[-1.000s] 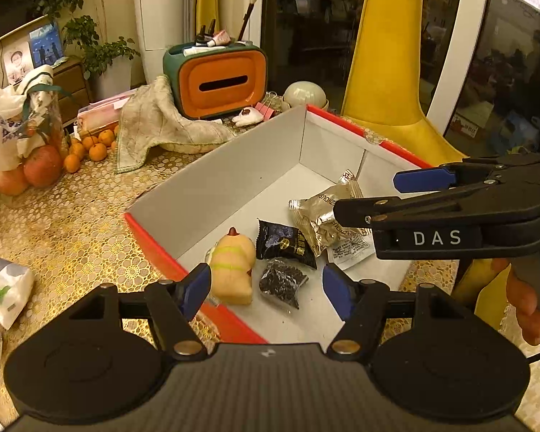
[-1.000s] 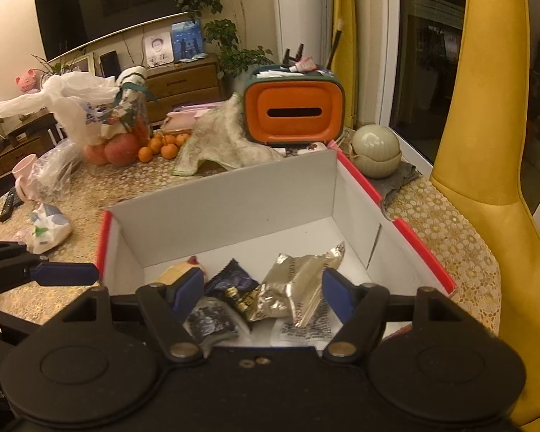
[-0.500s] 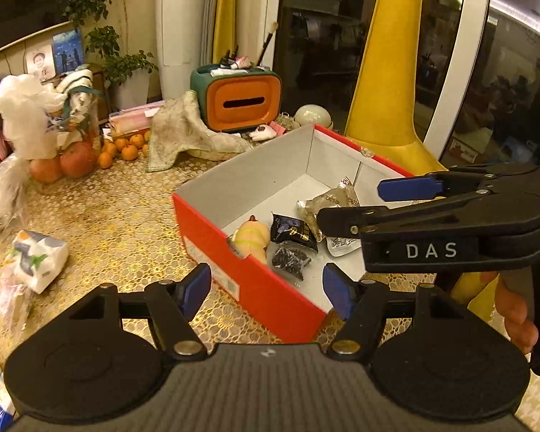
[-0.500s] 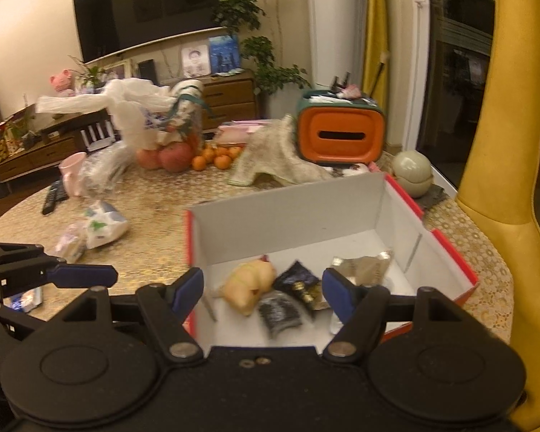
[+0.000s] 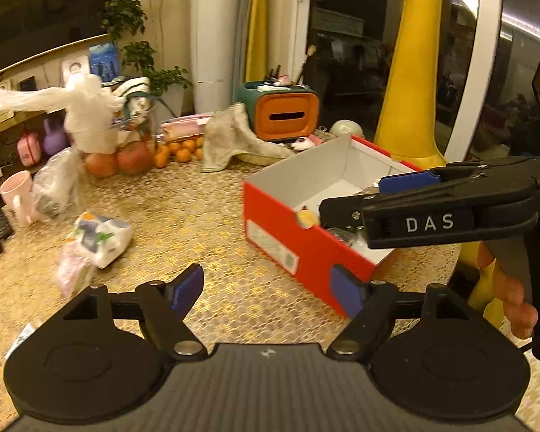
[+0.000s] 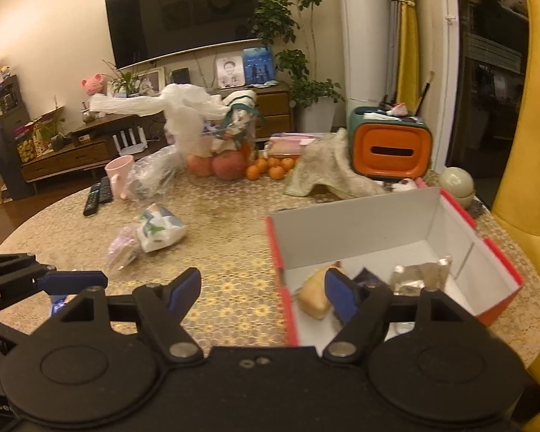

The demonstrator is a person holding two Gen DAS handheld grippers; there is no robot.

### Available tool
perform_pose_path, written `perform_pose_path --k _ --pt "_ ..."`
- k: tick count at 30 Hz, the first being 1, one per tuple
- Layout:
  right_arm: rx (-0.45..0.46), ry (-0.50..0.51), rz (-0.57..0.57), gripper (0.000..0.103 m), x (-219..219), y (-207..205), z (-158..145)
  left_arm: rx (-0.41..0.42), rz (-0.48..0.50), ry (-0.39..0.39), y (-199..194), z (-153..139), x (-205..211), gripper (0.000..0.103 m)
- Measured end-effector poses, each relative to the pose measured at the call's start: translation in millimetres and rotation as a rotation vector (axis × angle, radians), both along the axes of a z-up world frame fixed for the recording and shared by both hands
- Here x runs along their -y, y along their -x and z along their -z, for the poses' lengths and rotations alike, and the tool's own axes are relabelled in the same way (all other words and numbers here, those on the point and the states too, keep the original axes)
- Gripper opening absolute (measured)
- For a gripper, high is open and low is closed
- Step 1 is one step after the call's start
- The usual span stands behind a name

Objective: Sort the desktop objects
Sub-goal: 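Move both tools back from the shoebox to the items on the table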

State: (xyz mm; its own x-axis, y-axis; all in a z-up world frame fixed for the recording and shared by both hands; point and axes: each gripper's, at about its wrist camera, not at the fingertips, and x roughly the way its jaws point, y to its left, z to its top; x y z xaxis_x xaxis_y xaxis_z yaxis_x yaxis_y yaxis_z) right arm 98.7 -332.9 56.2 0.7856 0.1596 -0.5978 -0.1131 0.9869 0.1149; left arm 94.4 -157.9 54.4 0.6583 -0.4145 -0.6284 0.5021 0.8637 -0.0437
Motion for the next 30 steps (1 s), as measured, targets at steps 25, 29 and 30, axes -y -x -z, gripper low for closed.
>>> perform_pose_path --k 25,29,30 --pt "-0.023 0.008 -0.147 0.077 -128.6 -24.7 9.5 0.0 -0.228 0.033 10.7 19.7 -154.0 0.103" --pt "-0.035 0.011 -0.172 0.077 -148.2 -35.5 16.6 -0.009 -0.259 0.029 3.8 28.5 -175.6 0.103" --pt "-0.038 0.01 -0.176 0.077 -152.7 -38.2 18.0 -0.005 -0.266 0.029 2.4 30.3 -180.8 0.103"
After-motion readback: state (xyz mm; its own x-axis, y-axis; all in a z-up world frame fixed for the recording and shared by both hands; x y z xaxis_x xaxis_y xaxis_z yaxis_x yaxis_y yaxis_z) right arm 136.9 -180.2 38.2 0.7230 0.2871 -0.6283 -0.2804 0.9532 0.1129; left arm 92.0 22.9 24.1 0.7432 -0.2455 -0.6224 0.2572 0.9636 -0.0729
